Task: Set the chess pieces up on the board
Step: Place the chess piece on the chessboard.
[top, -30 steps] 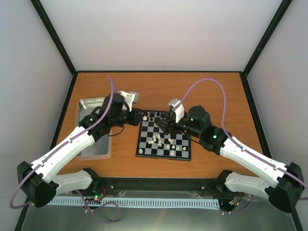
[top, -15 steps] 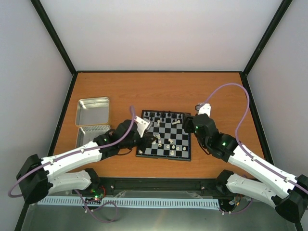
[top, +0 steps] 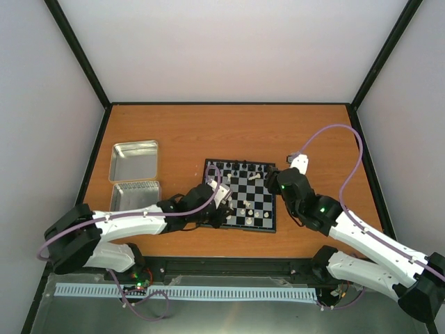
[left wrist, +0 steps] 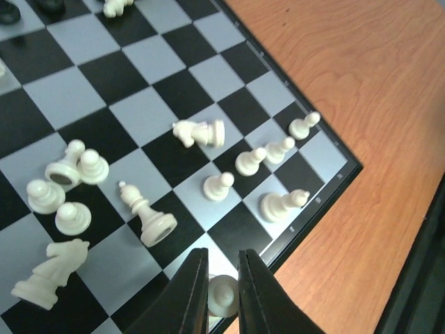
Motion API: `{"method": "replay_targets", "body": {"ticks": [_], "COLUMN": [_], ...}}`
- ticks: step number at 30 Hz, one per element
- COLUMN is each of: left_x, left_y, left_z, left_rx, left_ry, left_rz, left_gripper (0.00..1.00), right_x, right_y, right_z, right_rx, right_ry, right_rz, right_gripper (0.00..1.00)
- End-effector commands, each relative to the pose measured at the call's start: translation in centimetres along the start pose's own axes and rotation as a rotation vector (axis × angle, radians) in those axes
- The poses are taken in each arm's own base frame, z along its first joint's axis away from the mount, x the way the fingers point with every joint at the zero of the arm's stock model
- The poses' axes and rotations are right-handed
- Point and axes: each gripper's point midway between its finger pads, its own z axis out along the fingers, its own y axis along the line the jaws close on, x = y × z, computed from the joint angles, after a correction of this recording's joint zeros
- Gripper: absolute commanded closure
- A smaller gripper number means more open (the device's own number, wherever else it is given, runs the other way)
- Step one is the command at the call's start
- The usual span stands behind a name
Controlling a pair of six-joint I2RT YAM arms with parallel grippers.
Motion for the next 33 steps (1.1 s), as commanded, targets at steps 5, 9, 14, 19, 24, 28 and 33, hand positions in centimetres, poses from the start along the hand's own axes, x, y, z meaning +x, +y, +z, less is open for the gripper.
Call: {"method": "replay_targets", "body": {"ticks": [5, 9, 14, 19, 24, 28, 33], "left_x": [0.6, 0.3, 0.8, 1.6, 1.9, 2.0, 2.0], "left_y": [-0.8, -0.7, -0.4, -0.6, -0.1, 0.0, 0.0], "left_z": [1.4, 1.5, 1.9, 2.3, 2.3, 2.4, 2.6], "left_rx": [0.055, 0.051, 0.044, 0.067, 0.049, 0.043, 0.041], "left_ry": [-0.012, -0.039, -0.029, -0.005, -0.002, -0.004, 0.004], "left_rz": [0.042, 0.04, 0.044, 0.04, 0.046, 0.049, 0.054], "left_gripper": [0.94, 0.93, 0.93, 0.9, 0.89, 0.87, 0.87], "right_x": [0.2, 0.4, 0.7, 0.7, 0.8, 0.7, 0.7], "right_y": [-0.5, -0.5, -0.4, -0.4, -0.2, -0.1, 0.0], "right_z": [0.6, 0.8, 1.1, 1.1, 1.0, 1.1, 1.1], "right_rx": [0.019, 0.023, 0.026, 0.025, 0.01, 0.008, 0.005], "right_ry": [-0.017, -0.01, 0.001, 0.002, 0.007, 0.011, 0.012], "right_rz": [0.009, 0.006, 0.002, 0.001, 0.001, -0.002, -0.002], "right_gripper": [0.35, 0.35, 0.35, 0.34, 0.34, 0.34, 0.34]}}
